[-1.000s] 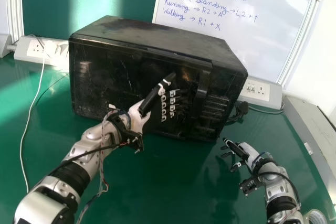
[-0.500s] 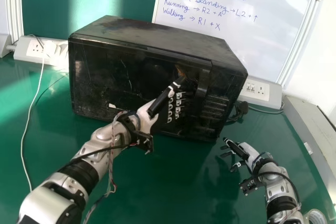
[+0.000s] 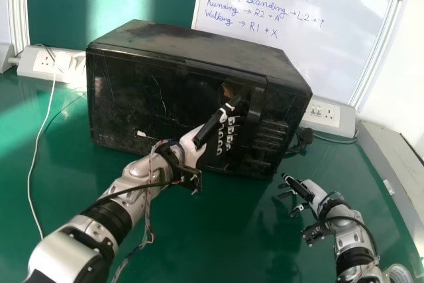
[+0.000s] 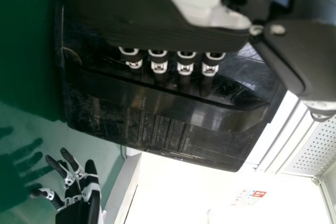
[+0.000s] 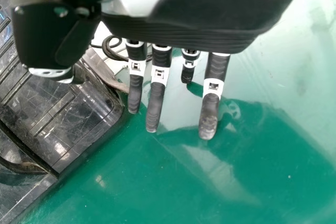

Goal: Open the door of oven

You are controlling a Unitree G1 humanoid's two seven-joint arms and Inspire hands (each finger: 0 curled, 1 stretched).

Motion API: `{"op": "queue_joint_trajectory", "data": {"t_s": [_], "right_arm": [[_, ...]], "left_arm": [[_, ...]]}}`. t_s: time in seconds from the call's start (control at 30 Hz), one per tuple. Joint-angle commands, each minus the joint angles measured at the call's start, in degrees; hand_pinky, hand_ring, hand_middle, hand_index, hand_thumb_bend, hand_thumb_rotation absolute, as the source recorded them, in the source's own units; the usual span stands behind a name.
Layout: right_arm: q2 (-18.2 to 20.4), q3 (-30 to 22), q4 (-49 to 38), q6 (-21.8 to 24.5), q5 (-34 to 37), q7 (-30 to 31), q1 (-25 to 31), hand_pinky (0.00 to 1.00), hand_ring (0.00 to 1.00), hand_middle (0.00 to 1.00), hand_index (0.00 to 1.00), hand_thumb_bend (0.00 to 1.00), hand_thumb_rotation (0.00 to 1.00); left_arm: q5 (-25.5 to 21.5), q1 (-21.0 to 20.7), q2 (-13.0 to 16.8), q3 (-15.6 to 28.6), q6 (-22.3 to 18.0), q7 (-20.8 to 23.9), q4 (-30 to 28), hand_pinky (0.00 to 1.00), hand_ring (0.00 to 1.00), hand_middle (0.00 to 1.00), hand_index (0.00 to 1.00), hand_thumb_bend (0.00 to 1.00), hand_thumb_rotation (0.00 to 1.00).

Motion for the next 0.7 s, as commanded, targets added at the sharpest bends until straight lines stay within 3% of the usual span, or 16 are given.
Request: {"op": "queue_joint_trajectory", "data": {"t_s": [0.0,0.67], "right_arm": [[1.55,0.74,1.47,0.99,-0.58,1.98,2.33,0.28,0.45,0.62,0.75,0.63,0.87],[2.11,0.19,1.62,1.87,-0.03,1.73,2.03,0.27,0.44,0.63,0.75,0.66,0.86]], "left_arm": [[0.51,-1.64,-0.82,0.4,-0.69,-0.3,0.56,0.87,1.0,1.0,1.0,1.0,1.0],[1.66,-4.06,-2.87,1.81,0.03,0.61,3.46,0.87,1.0,1.0,1.0,1.0,1.0]]}}
